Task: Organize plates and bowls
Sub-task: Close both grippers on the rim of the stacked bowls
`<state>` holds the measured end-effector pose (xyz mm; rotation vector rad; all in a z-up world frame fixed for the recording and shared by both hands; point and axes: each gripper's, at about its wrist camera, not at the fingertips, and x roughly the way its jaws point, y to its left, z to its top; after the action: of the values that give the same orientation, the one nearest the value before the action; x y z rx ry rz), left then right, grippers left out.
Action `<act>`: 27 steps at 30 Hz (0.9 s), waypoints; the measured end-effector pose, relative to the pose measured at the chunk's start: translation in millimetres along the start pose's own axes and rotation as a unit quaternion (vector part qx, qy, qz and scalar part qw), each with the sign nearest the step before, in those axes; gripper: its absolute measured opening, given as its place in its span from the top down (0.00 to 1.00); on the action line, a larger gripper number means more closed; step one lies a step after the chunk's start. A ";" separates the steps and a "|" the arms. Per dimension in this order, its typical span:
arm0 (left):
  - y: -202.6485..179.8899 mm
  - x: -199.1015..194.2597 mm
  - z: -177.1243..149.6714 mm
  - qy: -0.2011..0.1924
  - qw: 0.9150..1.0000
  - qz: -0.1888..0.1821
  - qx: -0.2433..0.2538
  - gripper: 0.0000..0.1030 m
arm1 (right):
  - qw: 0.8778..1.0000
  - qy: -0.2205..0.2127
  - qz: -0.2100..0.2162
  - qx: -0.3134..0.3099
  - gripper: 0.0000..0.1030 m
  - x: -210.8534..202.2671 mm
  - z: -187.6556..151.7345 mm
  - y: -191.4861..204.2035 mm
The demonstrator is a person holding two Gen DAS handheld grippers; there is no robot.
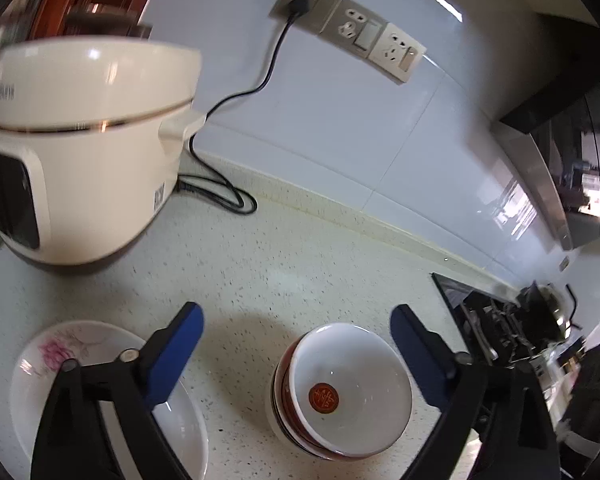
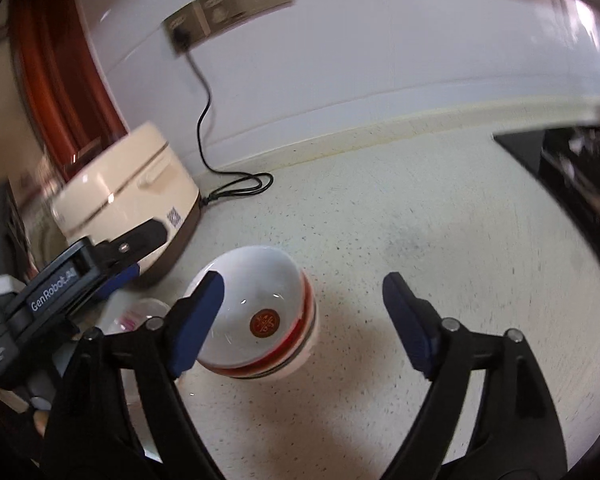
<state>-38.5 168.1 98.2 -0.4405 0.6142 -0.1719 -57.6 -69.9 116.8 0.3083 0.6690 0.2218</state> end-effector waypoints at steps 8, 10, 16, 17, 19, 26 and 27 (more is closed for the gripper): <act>13.0 40.2 -5.9 0.080 0.997 0.009 -0.015 0.03 | 0.991 0.067 0.044 0.106 0.18 27.7 -12.5 -36.4; 11.2 47.6 -8.0 0.097 0.995 0.006 -0.014 0.03 | 0.987 0.082 0.057 0.122 0.18 35.7 -17.0 -38.8; -5.0 71.6 -13.4 0.135 0.991 0.006 0.012 0.03 | 0.977 0.118 0.087 0.154 0.17 56.4 -32.3 -35.0; -7.1 77.2 -14.7 0.144 0.989 0.003 0.014 0.03 | 0.976 0.124 0.092 0.156 0.17 58.7 -34.5 -34.1; -9.3 85.3 -18.4 0.159 0.987 0.003 0.015 0.03 | 0.975 0.130 0.093 0.156 0.17 62.2 -38.0 -31.6; -9.0 95.4 -26.0 0.173 0.985 0.011 0.019 0.02 | 0.971 0.139 0.103 0.164 0.16 72.7 -42.6 -29.7; -8.2 96.2 -25.8 0.175 0.984 0.010 0.018 0.02 | 0.971 0.140 0.105 0.165 0.16 74.5 -42.7 -30.5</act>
<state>23.6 124.5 33.2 -0.3708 0.9589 -0.2437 -24.9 -67.2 31.9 0.6783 0.9560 0.3602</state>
